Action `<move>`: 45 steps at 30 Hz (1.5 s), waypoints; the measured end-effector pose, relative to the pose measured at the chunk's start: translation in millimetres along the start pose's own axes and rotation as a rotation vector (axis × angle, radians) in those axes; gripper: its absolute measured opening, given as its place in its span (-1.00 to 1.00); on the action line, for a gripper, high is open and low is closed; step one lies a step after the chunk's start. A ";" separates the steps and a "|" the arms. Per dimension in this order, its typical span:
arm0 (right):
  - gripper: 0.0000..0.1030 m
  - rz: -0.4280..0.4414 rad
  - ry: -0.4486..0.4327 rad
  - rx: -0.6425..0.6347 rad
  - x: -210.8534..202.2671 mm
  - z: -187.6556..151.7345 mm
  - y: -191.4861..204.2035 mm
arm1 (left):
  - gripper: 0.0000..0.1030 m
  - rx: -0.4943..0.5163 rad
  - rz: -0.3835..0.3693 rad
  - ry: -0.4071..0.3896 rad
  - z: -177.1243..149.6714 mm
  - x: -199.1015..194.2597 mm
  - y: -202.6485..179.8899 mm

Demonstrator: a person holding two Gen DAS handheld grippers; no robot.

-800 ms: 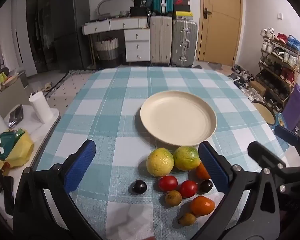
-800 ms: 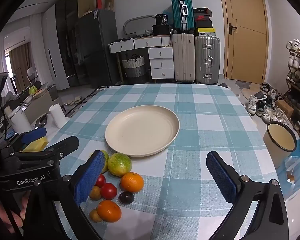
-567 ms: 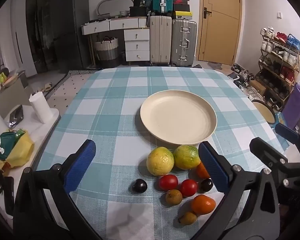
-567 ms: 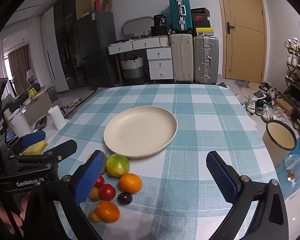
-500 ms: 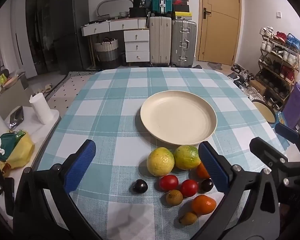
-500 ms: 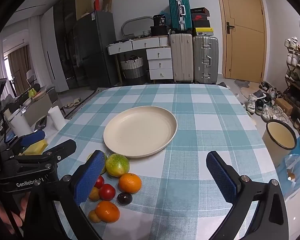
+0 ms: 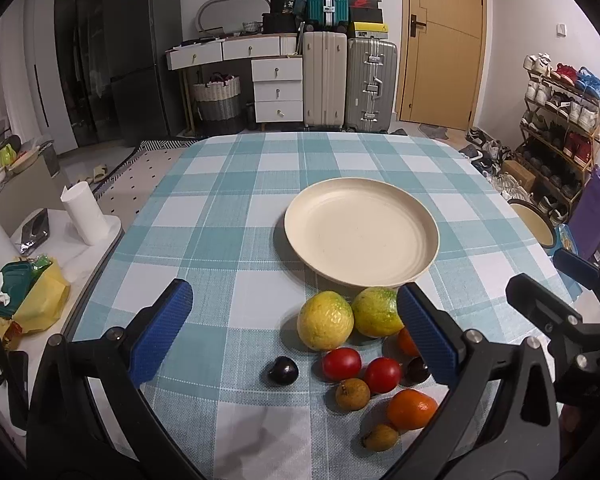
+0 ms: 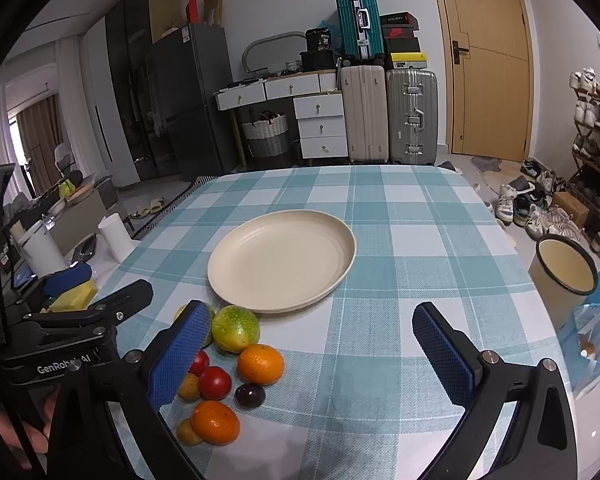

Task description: Organize fruits

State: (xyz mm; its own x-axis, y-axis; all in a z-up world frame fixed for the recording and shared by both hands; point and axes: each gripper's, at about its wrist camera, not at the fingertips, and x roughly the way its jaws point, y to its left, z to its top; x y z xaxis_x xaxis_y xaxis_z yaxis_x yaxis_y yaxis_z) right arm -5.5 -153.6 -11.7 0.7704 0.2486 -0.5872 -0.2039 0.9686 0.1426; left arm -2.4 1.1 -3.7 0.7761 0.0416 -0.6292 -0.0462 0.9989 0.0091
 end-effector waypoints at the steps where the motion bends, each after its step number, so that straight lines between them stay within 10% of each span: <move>1: 1.00 0.003 -0.001 0.001 1.8 -2.2 0.0 | 0.99 0.000 0.001 -0.003 -0.4 -0.3 0.1; 45: 1.00 0.016 0.021 0.010 9.7 -4.0 -0.5 | 0.99 -0.021 -0.017 0.032 -8.5 11.3 8.7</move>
State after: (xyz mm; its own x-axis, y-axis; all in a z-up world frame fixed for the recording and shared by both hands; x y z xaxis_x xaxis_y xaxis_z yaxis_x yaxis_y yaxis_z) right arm -0.4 -151.7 -20.6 0.7541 0.2634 -0.6016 -0.2093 0.9647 0.1600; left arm 0.7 10.0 -17.3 0.7563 0.0236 -0.6538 -0.0463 0.9988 -0.0175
